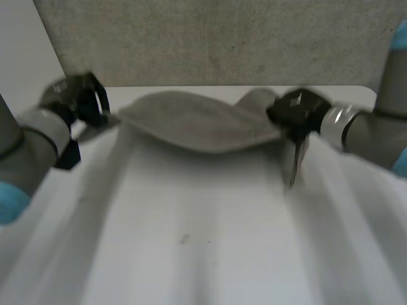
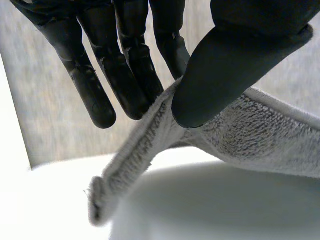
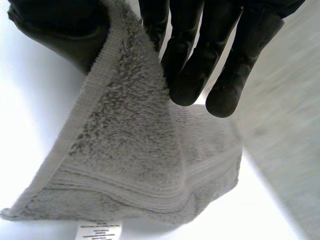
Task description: Fold the towel.
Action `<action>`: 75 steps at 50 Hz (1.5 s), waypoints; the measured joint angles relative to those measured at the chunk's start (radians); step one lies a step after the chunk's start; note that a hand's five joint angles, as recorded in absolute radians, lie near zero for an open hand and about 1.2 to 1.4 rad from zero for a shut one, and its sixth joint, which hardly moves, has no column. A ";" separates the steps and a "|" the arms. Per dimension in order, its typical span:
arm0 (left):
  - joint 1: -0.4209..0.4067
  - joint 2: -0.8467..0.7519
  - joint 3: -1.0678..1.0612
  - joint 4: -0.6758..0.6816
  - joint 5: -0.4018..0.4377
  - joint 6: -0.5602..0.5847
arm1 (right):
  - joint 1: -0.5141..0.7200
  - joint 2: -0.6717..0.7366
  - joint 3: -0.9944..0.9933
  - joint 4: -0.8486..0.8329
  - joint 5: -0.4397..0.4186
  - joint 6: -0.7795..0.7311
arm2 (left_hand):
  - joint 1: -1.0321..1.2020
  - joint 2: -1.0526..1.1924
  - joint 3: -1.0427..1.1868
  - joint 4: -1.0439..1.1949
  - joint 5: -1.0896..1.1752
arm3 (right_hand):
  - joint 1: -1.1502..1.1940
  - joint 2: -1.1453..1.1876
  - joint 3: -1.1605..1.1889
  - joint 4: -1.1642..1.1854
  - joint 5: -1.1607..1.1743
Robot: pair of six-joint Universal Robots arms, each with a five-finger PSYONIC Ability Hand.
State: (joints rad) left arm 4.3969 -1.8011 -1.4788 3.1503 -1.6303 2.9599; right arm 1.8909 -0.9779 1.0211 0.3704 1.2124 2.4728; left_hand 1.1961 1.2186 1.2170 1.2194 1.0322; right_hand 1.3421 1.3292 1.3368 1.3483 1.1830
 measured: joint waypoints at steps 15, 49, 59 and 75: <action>0.043 -0.051 -0.174 0.199 -0.001 0.040 | -0.004 0.087 0.335 -0.418 0.015 0.184 | 0.000 0.000 0.000 0.000 0.000 | -0.478 -0.445 -0.457 -0.466 -0.489; 0.162 -0.009 -0.204 0.199 -0.001 0.033 | -0.261 -0.090 0.559 -0.463 0.160 0.357 | 0.008 0.000 0.000 0.000 0.000 | -0.570 -0.564 -0.565 -0.574 -0.613; 0.154 -0.009 -0.214 0.198 0.000 0.034 | -0.258 -0.115 0.568 -0.456 0.105 0.392 | 0.009 0.000 0.000 0.000 0.001 | 0.002 0.006 0.003 -0.005 -0.019; 0.119 0.103 -0.224 0.151 0.003 0.045 | -0.254 -0.478 0.608 -0.490 -0.007 0.151 | 0.009 0.000 0.000 0.000 0.002 | 0.002 0.006 0.003 -0.005 -0.019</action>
State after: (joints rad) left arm 4.5156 -1.6981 -1.7032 3.3013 -1.6276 3.0053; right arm 1.6366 -1.4557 1.6291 -0.1200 1.2055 2.6239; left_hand 1.2049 1.2186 1.2171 1.2195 1.0340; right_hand 1.3438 1.3353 1.3396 1.3434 1.1642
